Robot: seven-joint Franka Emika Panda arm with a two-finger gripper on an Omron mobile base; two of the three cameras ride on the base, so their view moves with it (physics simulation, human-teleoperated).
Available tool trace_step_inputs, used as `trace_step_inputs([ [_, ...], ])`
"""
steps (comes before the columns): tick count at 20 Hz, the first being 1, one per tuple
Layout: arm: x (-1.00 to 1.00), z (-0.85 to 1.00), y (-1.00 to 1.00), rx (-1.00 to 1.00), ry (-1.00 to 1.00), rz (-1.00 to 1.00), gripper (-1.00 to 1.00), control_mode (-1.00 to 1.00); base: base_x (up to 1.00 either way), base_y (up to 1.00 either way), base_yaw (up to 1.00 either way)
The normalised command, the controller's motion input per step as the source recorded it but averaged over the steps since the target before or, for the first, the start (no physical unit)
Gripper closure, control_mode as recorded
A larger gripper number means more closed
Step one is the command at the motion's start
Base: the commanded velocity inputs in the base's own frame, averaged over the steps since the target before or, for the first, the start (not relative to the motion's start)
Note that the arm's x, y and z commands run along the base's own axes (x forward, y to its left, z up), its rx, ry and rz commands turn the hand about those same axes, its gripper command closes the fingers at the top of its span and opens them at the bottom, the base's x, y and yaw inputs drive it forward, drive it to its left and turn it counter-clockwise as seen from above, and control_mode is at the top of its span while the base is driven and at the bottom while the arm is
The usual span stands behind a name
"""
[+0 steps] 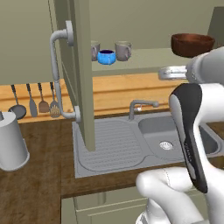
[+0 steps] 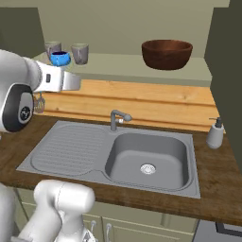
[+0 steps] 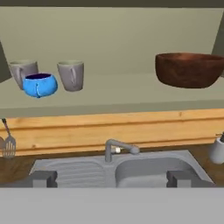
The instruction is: Gather all objects into one cabinet and sort the glasses and bowls to opposite sides.
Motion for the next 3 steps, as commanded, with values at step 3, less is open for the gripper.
trace_step_inputs([
  [3,-1.0,0.0,-0.19,0.0,0.02,-0.09,-1.0,-1.0,0.0,0.0,0.0],
])
